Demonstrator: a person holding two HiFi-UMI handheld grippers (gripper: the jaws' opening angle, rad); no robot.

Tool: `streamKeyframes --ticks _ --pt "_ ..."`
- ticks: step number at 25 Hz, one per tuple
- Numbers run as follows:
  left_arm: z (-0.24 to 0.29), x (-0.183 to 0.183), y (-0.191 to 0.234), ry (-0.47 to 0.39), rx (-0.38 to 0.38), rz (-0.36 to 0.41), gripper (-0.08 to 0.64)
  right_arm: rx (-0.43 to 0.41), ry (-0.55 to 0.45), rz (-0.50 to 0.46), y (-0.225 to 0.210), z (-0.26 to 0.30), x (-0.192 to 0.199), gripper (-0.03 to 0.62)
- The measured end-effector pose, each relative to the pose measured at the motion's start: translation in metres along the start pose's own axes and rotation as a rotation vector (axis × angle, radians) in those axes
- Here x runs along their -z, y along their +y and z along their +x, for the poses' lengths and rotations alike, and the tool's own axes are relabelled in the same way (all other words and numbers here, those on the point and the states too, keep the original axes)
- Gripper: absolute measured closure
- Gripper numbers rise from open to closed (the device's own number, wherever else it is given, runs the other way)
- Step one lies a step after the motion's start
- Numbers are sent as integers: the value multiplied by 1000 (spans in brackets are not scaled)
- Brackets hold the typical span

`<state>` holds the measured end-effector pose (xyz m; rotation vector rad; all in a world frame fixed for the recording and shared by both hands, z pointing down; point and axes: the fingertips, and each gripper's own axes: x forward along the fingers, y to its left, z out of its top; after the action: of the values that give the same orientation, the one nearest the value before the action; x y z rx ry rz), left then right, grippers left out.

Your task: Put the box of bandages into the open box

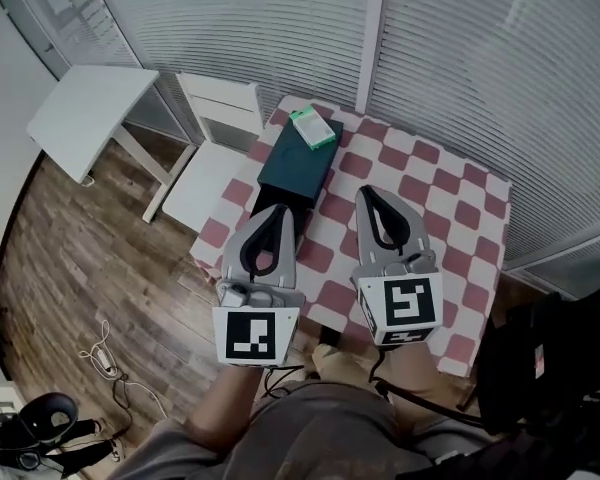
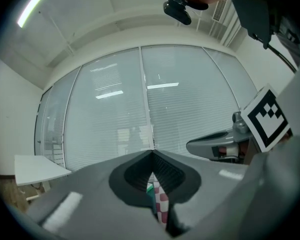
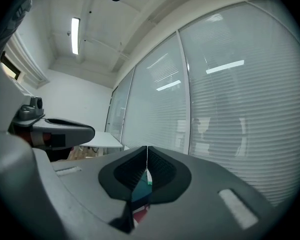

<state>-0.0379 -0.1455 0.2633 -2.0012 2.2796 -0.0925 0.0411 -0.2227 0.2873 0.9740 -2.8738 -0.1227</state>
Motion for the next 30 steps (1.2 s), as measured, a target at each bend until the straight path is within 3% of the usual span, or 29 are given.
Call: streamKeyframes --ticks 4,12,21,24,27,30 --pt "39 -5 4 -13 -7 51 560 -19 -6 22 -22 38 8 557" --pt "76 -30 27 -40 -57 80 560 -38 -32 28 -41 78 -8 554" --pt "116 15 57 21 -22 15 560 -55 70 34 -32 137 31 538" --pt "133 40 71 65 6 -36 560 -73 140 34 -25 164 57 478" --pt "150 67 92 110 20 -109 560 -110 236 46 -13 193 92 340" --pt "167 91 110 151 29 -130 560 -118 329 56 -9 220 129 216"
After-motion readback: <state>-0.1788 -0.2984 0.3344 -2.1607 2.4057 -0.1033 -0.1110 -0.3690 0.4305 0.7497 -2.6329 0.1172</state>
